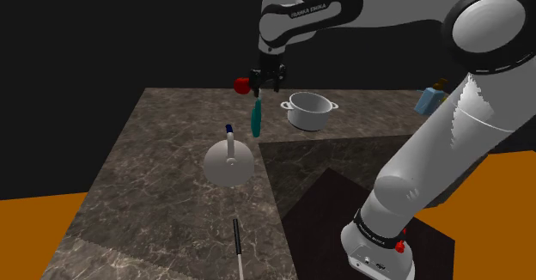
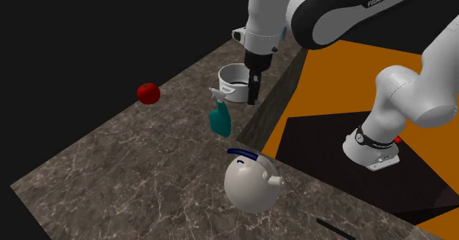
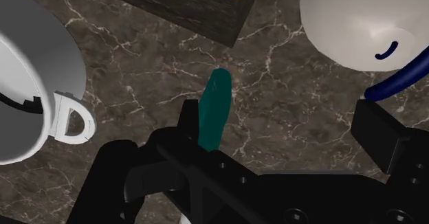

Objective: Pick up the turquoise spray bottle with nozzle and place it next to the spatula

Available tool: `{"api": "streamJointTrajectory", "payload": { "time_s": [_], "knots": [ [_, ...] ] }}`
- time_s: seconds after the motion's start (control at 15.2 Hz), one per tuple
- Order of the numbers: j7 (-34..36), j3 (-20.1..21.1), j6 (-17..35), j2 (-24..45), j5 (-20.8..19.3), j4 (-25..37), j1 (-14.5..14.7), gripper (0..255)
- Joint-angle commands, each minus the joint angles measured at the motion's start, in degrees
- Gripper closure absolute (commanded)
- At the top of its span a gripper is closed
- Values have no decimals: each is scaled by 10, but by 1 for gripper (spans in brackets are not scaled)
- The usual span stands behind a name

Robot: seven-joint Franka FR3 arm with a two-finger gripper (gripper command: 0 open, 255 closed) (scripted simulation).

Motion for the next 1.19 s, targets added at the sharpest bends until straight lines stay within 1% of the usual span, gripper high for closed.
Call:
{"api": "streamJointTrajectory", "payload": {
  "time_s": [0.0,0.4,0.86,1.12],
  "knots": [
    [10,-3,12,43,-12,33,-7,0],
    [34,-18,25,156,-40,135,-22,0],
    [36,-21,74,177,-43,106,-24,0],
    [36,-21,78,178,-43,104,-24,0]
  ]
}}
